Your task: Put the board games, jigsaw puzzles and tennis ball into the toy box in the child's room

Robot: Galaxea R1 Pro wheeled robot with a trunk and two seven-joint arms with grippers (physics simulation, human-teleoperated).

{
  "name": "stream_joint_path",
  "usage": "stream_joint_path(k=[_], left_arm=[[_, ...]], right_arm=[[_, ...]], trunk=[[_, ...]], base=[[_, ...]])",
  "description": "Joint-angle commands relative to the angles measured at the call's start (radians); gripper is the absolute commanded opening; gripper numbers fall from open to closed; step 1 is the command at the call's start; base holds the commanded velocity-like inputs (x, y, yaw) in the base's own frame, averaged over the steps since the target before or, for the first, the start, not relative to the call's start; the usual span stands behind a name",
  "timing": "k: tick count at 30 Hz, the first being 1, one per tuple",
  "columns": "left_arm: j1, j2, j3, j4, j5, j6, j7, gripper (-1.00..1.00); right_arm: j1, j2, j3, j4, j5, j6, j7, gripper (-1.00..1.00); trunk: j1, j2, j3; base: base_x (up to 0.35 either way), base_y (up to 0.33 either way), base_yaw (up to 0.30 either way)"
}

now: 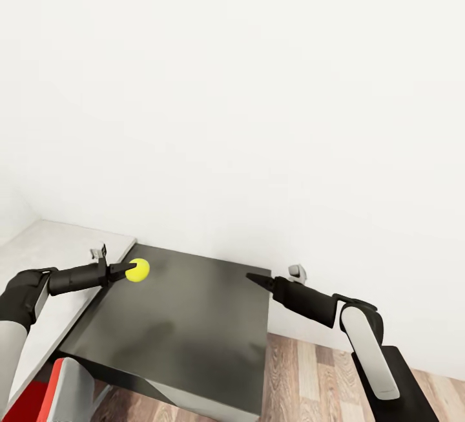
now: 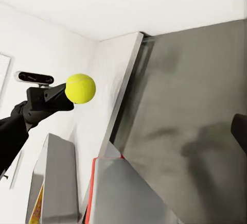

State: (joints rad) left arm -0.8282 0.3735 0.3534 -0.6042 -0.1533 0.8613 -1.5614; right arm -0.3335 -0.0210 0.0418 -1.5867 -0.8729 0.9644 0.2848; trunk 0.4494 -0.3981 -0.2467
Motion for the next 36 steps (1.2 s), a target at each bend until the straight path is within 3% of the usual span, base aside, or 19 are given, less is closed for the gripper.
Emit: stream_joint_path(k=[1,10,36], left_arm=[[-0.001,-0.001,0.004,0.0,-0.011,0.006,-0.009,-1.0],[-0.002,0.001,0.005,-0.001,-0.01,0.005,-0.009,-1.0],[-0.002,0.001,0.004,-0.008,-0.011,0.008,-0.009,-1.0]], right_arm=[[-0.001,-0.001,-0.001,0.0,0.009,0.002,0.007,1.0],[-0.001,0.0,0.002,-0.001,0.009,-0.001,0.005,1.0],[0.005,-0.001,0.006,-0.002,0.008,-0.047,0.013,1.0]], trunk=[[0.001,-0.002,-0.002],[0.001,-0.002,0.001],[0.001,-0.002,0.04]], base=[[-0.002,-0.032,0.012],[0.0,-0.001,0.016],[-0.002,0.0,0.118]])
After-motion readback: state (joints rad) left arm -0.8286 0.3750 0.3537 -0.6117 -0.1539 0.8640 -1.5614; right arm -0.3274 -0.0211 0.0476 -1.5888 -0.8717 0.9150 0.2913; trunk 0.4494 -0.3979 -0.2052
